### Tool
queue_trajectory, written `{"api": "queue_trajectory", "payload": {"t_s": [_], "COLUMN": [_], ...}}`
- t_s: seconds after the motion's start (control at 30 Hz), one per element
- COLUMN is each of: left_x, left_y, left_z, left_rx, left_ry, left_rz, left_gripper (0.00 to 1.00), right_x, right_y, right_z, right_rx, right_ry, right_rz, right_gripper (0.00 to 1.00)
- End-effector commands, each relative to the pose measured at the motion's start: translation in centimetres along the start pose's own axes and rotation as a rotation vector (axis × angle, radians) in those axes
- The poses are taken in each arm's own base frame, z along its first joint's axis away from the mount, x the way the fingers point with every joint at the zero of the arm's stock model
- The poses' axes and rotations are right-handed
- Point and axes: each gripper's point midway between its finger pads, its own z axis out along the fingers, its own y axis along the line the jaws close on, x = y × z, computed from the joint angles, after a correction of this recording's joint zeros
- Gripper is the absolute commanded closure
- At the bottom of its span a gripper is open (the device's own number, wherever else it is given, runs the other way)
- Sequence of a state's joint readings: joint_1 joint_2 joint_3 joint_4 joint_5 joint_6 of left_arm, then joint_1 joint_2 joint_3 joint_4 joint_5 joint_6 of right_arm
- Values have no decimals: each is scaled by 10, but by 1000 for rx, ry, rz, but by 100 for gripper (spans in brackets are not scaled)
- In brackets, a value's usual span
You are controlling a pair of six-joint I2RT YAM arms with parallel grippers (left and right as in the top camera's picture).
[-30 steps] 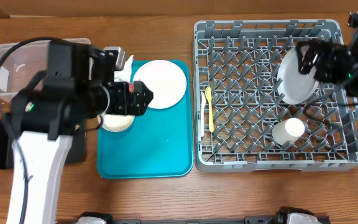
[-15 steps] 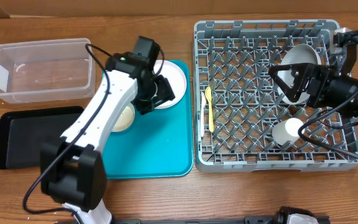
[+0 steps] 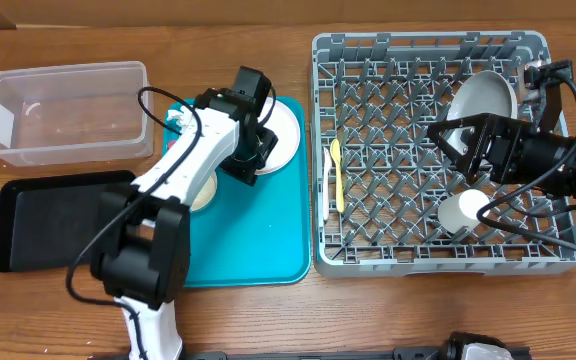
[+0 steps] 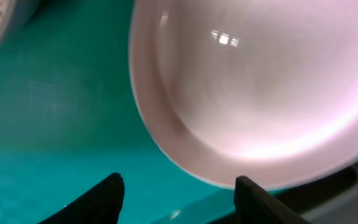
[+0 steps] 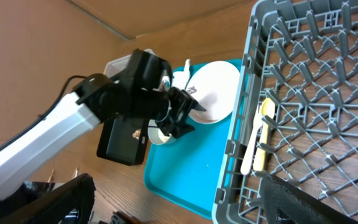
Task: Sort waste into correct bins and load items into the dishwasher rack
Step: 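Grasp the pink plate rim on the teal tray with the left gripper and lift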
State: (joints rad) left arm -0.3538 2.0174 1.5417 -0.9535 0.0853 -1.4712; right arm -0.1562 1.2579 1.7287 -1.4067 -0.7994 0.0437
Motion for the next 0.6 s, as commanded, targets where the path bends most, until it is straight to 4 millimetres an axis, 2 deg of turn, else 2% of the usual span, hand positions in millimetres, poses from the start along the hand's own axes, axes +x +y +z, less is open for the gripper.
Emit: {"api": "queue_trajectory", "payload": {"t_s": [0.0,0.17,0.2,0.23,0.43,0.57], "left_x": [-3,-11,-12,-13,-14,-13], "left_y": [11,20,19,19,21,27], "left_z": [23,37,38,39,39,38], "left_rx": [-69,-116,-113,-112,-121,-145], "left_ry": [-15,-36,-36,-41,-55,-51], "left_rz": [-114,-137,-139,-139,-135,-110], "left_gripper": [41,47,52,62,96,96], "right_x": [0,3,3,3,3,3], "right_y": [1,1,1,1,1,1], "right_z": [-2,-2,-2,-2,-2,-2], "right_rx": [5,7,7,7,6,6], "right_ry": [-4,7,8,10,9,8], "right_rz": [-26,-17,-20,-33,-40,-41], "right_gripper": [11,11,11,11,11,11]}}
